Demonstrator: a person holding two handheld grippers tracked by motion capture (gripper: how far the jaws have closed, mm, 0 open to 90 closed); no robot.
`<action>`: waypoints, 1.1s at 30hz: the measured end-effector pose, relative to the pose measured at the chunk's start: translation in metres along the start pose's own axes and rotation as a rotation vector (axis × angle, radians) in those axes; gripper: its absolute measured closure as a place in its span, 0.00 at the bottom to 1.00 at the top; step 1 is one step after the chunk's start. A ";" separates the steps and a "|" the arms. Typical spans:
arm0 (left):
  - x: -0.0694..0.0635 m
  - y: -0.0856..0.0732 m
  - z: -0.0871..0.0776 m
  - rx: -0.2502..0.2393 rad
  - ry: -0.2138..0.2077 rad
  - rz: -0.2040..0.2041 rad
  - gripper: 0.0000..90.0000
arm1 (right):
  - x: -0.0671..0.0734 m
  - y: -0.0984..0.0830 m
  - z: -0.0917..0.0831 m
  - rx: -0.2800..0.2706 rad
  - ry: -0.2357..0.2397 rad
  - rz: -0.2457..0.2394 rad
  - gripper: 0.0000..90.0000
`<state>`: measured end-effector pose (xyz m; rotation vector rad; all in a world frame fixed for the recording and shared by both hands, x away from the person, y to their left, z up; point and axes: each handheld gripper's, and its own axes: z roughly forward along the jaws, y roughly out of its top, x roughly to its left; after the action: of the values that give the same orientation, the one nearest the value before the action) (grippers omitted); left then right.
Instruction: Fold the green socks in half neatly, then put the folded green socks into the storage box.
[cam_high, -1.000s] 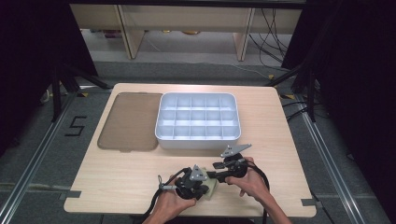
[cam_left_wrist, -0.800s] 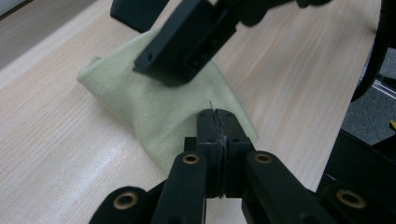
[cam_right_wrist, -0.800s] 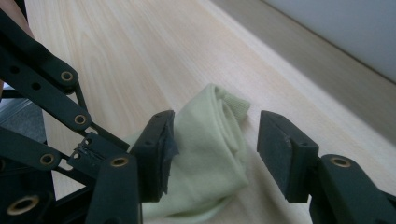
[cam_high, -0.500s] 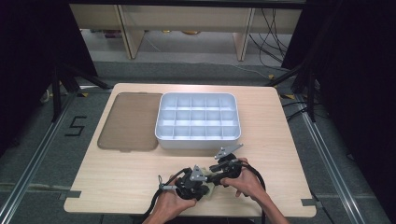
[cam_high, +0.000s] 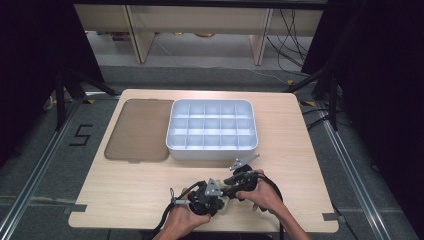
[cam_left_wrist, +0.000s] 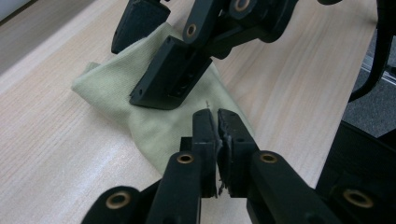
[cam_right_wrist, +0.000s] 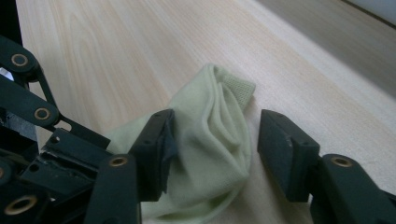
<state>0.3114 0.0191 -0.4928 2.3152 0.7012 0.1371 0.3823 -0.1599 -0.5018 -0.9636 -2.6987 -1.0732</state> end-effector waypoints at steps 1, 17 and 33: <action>0.000 0.000 -0.001 0.006 0.001 0.005 0.93 | 0.002 0.000 0.000 0.008 -0.012 -0.004 0.54; 0.005 -0.022 -0.040 -0.080 -0.052 -0.080 0.69 | 0.005 -0.002 0.002 0.001 0.020 0.020 0.74; 0.041 -0.080 -0.081 -0.149 0.068 -0.254 0.39 | 0.007 -0.003 -0.001 -0.034 0.032 0.014 0.81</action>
<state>0.2876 0.1376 -0.4887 2.0685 0.9783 0.1469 0.3746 -0.1585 -0.5010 -0.9614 -2.6525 -1.1257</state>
